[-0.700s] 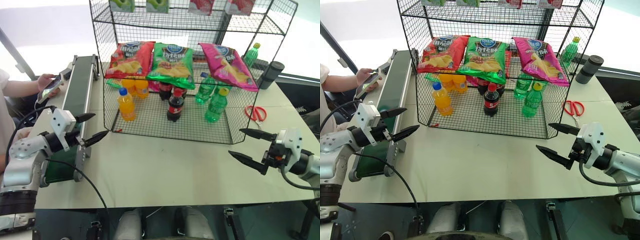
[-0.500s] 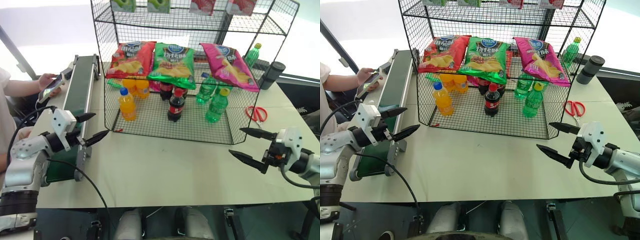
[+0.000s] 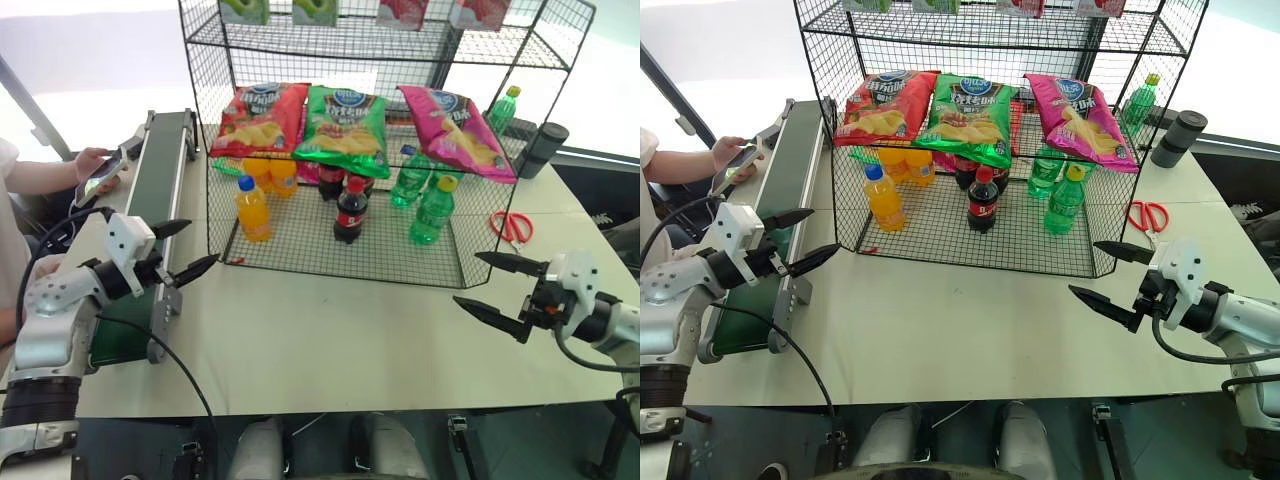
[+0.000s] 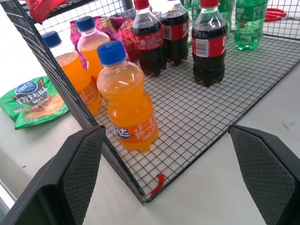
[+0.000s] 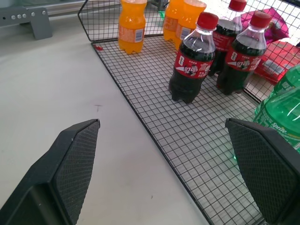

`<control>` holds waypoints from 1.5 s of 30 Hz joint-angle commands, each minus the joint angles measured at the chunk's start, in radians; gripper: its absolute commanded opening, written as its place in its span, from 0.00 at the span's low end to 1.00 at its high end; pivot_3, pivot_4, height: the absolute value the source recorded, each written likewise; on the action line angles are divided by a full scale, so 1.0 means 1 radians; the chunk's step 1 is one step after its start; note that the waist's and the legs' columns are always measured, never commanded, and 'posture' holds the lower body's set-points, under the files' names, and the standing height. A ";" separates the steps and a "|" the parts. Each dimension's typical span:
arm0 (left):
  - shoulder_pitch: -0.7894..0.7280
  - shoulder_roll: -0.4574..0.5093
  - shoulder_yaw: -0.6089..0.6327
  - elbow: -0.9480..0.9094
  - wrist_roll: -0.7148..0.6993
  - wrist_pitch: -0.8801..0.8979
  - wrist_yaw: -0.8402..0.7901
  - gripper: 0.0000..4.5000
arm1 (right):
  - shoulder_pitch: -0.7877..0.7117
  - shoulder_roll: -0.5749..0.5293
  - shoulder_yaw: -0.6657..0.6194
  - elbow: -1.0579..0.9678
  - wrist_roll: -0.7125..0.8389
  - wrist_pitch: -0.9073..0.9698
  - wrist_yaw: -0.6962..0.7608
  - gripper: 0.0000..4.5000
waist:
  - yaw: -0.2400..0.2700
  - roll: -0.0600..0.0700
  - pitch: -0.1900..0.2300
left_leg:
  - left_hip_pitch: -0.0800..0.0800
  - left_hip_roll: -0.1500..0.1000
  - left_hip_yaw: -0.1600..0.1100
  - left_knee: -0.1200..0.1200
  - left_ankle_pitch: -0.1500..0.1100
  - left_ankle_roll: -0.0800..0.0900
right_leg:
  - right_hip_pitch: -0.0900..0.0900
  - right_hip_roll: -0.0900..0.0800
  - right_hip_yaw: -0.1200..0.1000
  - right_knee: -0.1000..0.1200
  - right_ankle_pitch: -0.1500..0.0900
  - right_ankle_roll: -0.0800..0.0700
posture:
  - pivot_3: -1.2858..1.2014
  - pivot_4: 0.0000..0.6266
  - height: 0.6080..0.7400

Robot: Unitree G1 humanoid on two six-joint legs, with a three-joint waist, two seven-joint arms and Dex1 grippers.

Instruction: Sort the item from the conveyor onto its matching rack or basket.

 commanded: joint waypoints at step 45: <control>0.007 -0.010 -0.011 -0.025 -0.009 -0.047 -0.016 1.00 | -0.063 0.008 -0.009 -0.010 -0.009 0.008 -0.031 0.99 | 0.000 0.000 0.000 | 0.000 0.000 0.000 0.000 0.000 0.000 | 0.000 0.000 0.000 0.000 0.000 0.000 | 0.52 0.24 1.00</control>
